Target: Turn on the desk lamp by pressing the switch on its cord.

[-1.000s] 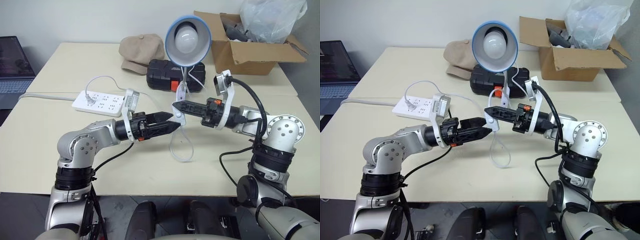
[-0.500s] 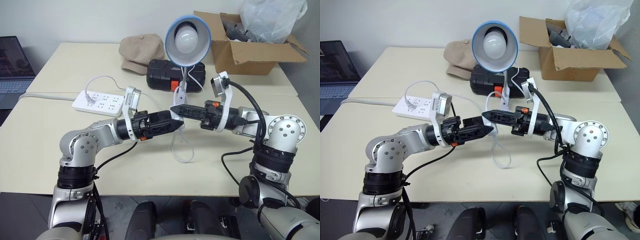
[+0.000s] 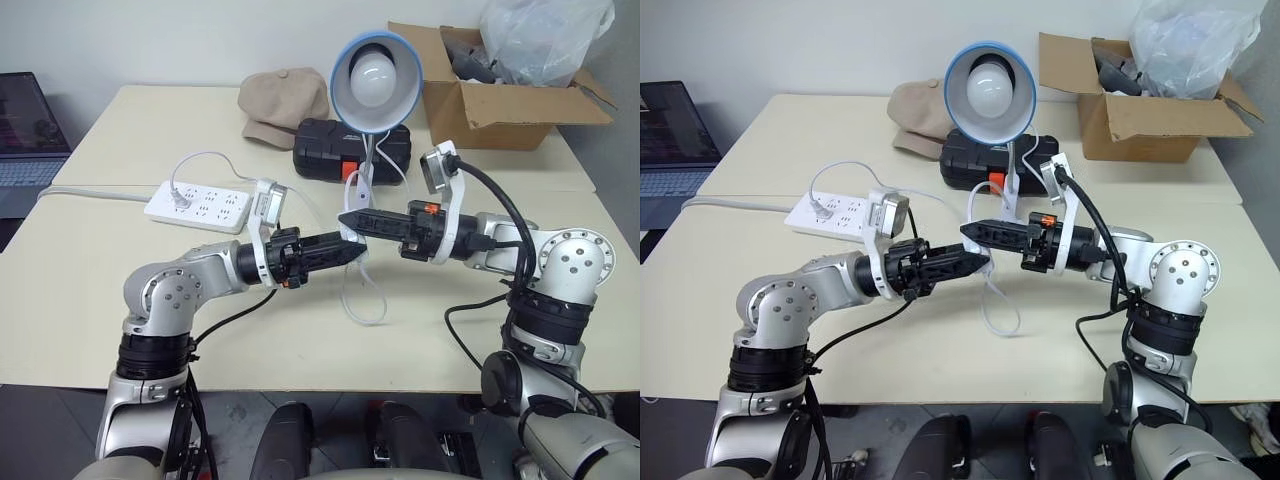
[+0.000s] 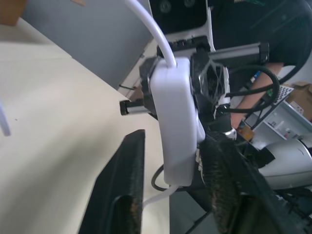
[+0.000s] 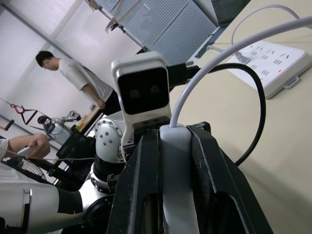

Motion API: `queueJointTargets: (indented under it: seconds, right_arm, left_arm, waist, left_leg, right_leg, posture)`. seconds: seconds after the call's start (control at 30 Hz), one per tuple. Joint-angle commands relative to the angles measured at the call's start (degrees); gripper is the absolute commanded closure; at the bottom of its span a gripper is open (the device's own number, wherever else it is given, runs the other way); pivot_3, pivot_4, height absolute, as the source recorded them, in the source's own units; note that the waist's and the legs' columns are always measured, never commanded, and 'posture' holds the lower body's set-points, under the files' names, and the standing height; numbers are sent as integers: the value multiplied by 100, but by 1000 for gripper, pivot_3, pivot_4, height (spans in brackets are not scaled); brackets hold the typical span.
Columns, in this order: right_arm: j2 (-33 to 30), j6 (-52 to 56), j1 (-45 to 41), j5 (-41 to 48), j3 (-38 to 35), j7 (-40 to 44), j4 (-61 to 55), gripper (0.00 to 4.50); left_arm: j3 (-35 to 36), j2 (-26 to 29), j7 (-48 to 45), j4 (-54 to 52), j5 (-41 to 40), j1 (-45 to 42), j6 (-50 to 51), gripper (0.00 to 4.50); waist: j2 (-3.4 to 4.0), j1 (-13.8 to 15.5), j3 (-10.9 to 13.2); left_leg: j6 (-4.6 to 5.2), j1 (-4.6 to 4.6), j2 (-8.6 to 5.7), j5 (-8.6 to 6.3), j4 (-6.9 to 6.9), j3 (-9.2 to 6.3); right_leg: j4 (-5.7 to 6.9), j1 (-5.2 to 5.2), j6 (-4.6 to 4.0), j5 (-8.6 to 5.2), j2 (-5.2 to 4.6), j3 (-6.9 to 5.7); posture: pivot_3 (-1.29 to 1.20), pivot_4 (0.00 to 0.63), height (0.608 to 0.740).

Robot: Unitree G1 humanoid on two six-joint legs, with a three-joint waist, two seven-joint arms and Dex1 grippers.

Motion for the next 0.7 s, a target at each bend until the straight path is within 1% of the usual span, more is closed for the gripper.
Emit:
queueJointTargets:
  seconds: [0.03, 0.07, 0.13, 0.23, 0.4, 0.47, 0.53, 0.57, 0.6, 0.63, 0.67, 0.7]
  right_arm:
    - [-56, -125, -155, 376, -28, -41, -55, 4104]
    - [-71, -139, -151, 411, -13, -65, -46, 4104]
    - [-108, -168, -139, 484, 22, -103, -34, 4104]
    - [-155, -227, -126, 601, 80, -168, -8, 4104]
    - [-239, -346, -105, 742, 176, -262, 43, 4104]
    - [-288, -394, -95, 797, 217, -286, 60, 4104]
    - [-340, -438, -89, 846, 257, -302, 89, 4104]
    - [-370, -457, -87, 862, 279, -303, 102, 4104]
    - [-397, -480, -85, 884, 301, -310, 116, 4104]
    - [-420, -503, -81, 907, 322, -318, 125, 4104]
    - [-453, -516, -78, 922, 347, -313, 135, 4104]
    - [-478, -528, -77, 942, 367, -314, 145, 4104]
  left_arm:
    - [23, 45, -66, -117, 31, 8, -120, 3710]
    - [32, 36, -59, -112, 28, 9, -122, 3867]
    - [57, 14, -47, -105, 21, 18, -133, 4003]
    - [86, 9, -60, -107, 5, 37, -180, 4040]
    - [325, 35, 55, 48, -451, 67, 154, 4042]
    - [327, 58, 120, 59, -452, 62, 195, 4042]
    - [315, 84, 70, 5, -434, 84, 157, 3360]
    - [296, 109, 46, -43, -381, 111, 99, 3224]
    - [269, 138, 26, -95, -309, 142, 33, 2931]
    - [249, 159, 19, -128, -259, 162, -12, 2799]
    - [212, 195, -13, -153, -282, 177, 41, 2556]
    - [177, 235, -77, -189, -331, 194, 111, 2519]
  waist:
    - [0, -1, 0]
    - [0, -1, 0]
    - [0, 0, 0]
    - [0, 0, 0]
    - [0, -1, 0]
    - [0, -1, 0]
    - [0, 0, 0]
    - [0, 1, 0]
    - [0, -1, 0]
    - [0, -2, 0]
    - [0, -2, 0]
    - [0, -1, 0]
  left_leg:
    - [0, 0, 0, 0, 0, 0]
    - [0, 0, 0, 0, 0, 0]
    - [0, 0, 0, 0, 0, 0]
    - [0, 0, 0, 0, 0, 0]
    - [0, -1, 1, 0, -1, 0]
    - [0, -1, 1, 0, -1, 0]
    - [0, -1, 1, 0, 0, 0]
    - [0, -1, 0, 0, 0, 0]
    - [0, -2, 0, 0, 0, 0]
    - [1, -2, 0, 0, -1, 0]
    - [1, -2, 1, 0, -2, 0]
    - [1, -2, 1, 0, -2, 0]
  right_leg:
    - [0, 0, 0, 0, 0, 0]
    - [0, 0, 0, 0, 0, 1]
    - [-1, 0, 0, 0, 1, 0]
    - [-2, 0, 0, 0, 1, 0]
    - [-4, 0, 0, 0, 2, 0]
    - [-4, 0, 1, -1, 2, 0]
    - [-4, 0, 2, 0, 2, 0]
    - [-5, 0, 2, 0, 2, 1]
    - [-6, 0, 2, 0, 2, 0]
    - [-7, 0, 2, 0, 2, 1]
    - [-8, 0, 2, 0, 2, 1]
    - [-9, 0, 2, 0, 3, 1]
  posture:
    - [0, 150, 740]
    - [0, 150, 740]
    - [0, 150, 740]
    - [0, 150, 740]
    - [0, 150, 740]
    - [0, 150, 740]
    - [0, 150, 740]
    - [0, 150, 740]
    - [0, 150, 740]
    - [0, 150, 740]
    - [0, 150, 740]
    - [0, 150, 740]
